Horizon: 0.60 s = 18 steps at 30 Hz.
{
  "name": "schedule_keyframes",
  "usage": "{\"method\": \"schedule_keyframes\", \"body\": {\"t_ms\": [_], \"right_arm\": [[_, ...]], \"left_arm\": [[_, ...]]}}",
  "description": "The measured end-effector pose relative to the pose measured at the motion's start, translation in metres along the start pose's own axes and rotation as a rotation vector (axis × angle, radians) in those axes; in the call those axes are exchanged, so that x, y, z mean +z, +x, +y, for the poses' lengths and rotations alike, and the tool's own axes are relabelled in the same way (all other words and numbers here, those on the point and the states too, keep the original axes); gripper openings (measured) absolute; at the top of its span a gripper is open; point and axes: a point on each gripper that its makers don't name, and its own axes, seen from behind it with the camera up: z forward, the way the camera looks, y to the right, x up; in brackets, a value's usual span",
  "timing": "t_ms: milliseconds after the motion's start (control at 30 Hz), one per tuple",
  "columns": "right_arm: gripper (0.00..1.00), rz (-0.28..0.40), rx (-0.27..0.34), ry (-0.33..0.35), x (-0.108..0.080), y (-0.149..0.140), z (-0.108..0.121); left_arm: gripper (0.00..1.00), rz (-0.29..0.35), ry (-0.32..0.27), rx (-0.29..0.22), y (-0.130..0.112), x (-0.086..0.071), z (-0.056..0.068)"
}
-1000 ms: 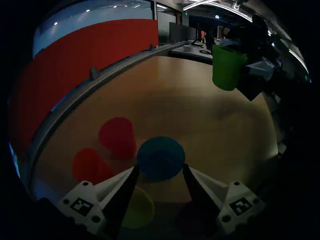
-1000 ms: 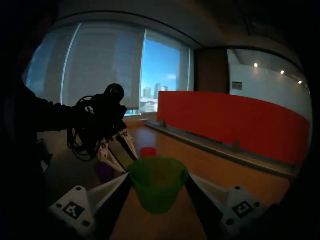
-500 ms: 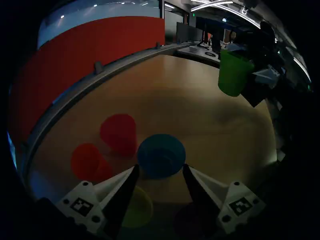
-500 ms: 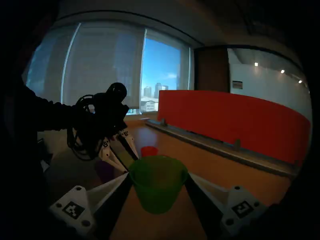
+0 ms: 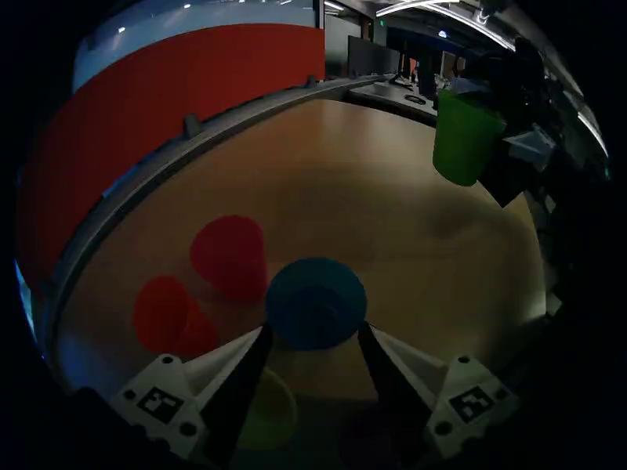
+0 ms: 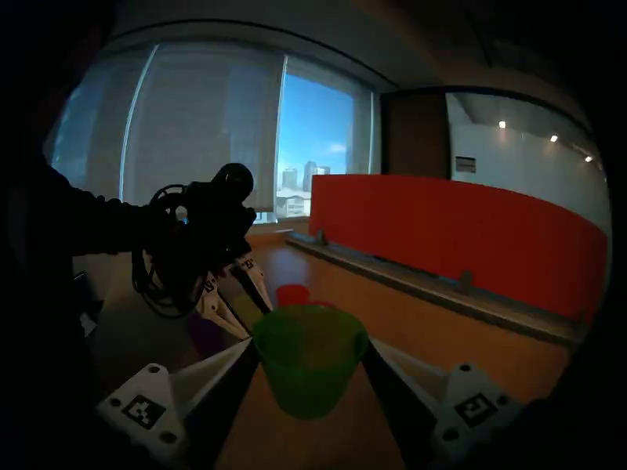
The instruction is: Pour water
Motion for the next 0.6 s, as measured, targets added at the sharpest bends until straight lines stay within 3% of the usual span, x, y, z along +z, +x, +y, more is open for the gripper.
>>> {"method": "schedule_keyframes", "body": {"t_ms": [600], "right_arm": [[0.92,-0.010,0.004,0.002,0.0007,-0.0058,0.0006]], "left_arm": [[0.80,-0.023,0.004,-0.033,-0.0009,0.0105,0.0009]]}}
